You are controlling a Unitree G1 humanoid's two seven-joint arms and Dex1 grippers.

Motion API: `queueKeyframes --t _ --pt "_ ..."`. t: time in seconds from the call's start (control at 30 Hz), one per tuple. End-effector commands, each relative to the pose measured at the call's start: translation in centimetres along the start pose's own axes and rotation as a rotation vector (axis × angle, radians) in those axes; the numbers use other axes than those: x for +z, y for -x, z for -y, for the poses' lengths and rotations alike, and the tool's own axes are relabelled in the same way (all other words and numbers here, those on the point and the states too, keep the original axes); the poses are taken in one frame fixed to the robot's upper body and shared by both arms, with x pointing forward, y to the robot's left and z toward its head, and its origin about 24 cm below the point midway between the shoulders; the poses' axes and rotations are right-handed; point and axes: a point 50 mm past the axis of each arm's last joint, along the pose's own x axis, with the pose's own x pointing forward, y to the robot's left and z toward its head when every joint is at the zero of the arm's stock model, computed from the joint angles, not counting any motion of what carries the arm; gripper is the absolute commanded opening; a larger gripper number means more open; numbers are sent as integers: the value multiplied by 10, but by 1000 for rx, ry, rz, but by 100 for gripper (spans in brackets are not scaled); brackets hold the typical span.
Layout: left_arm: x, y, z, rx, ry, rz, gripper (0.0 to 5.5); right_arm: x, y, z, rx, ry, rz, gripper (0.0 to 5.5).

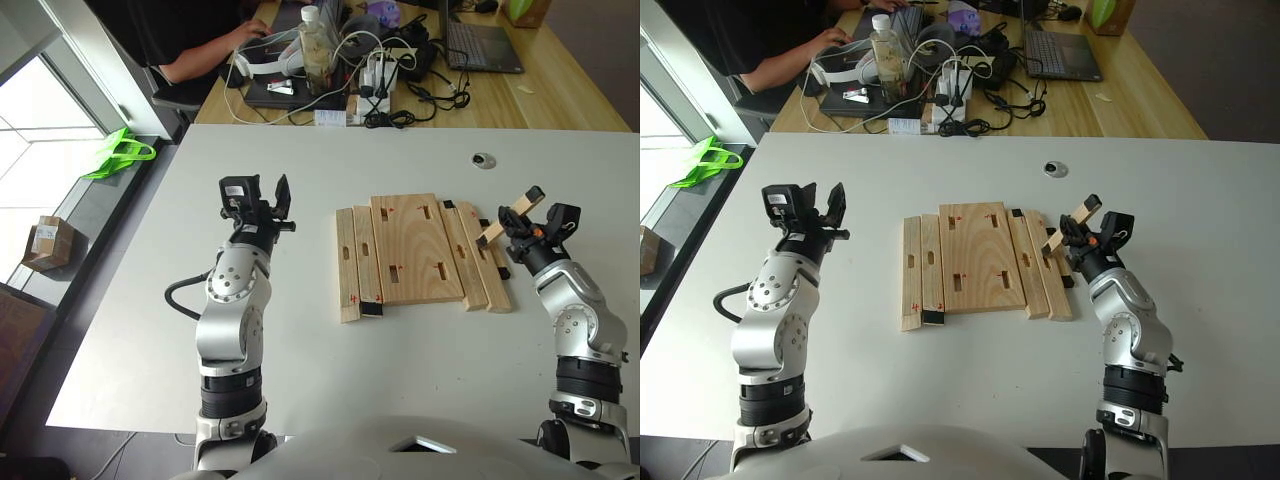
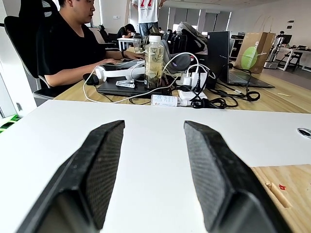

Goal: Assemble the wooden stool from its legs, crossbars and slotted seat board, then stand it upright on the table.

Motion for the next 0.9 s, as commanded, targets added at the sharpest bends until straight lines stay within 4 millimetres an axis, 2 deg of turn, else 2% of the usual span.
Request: queueKeyframes --t 0.03,0.17,0.27,0.4,0.73,0.9 --pt "-1 6 -2 53 7 6 223 4 6 -2 19 -6 -29 38" --pt "-1 6 -1 61 7 9 223 8 1 -25 86 -60 8 38" --pt "-1 5 -1 58 3 10 223 6 1 -35 92 -81 22 38" --pt "-1 5 -1 59 1 9 223 1 2 -33 56 -75 11 38" --pt "0 5 -1 60 -7 11 223 -27 8 -21 -44 -40 -69 38" --pt "1 5 0 49 -17 15 223 -28 7 -31 -31 68 7 38"
